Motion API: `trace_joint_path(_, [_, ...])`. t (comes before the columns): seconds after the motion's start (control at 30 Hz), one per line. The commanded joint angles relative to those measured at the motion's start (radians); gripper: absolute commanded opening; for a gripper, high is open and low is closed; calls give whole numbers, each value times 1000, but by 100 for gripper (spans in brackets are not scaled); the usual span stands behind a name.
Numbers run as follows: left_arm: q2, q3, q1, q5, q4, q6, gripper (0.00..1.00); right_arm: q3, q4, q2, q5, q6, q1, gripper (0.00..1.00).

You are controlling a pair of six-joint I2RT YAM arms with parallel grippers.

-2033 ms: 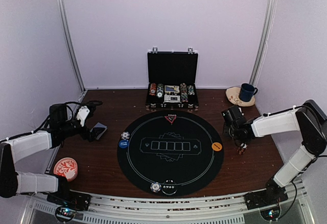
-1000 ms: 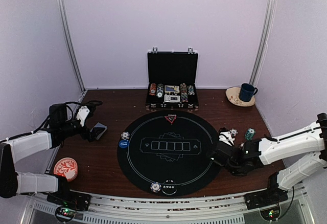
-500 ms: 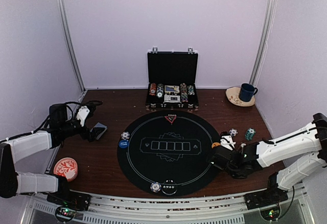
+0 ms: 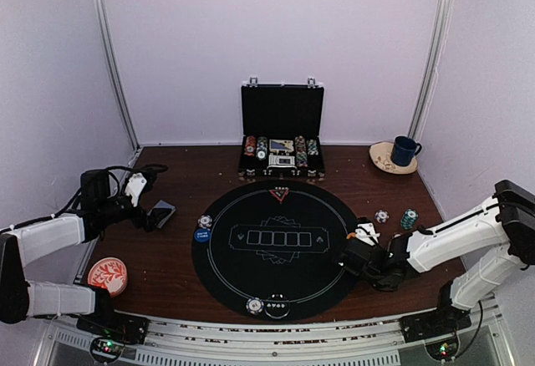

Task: Distribute texas hold em gaming equipment
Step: Place the poker chips pile in the big blind area.

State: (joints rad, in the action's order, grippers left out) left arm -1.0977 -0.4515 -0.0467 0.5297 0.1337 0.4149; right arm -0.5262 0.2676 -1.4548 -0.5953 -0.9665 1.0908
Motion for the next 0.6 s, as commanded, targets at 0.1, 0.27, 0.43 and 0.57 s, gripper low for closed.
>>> trace_joint_path(0.1, [2, 2, -2, 2, 43, 8, 98, -8, -57, -47, 8, 44, -38, 37])
trace_joint_path(0.27, [2, 1, -1, 3, 43, 8, 98, -15, -67, -67, 11, 60, -56, 39])
trace_joint_path(0.43, [4, 2, -2, 2, 43, 8, 98, -17, -71, -77, 11, 70, -72, 39])
trace_joint_path(0.57, [4, 2, -1, 2, 42, 8, 98, -18, -76, -86, 12, 76, -78, 41])
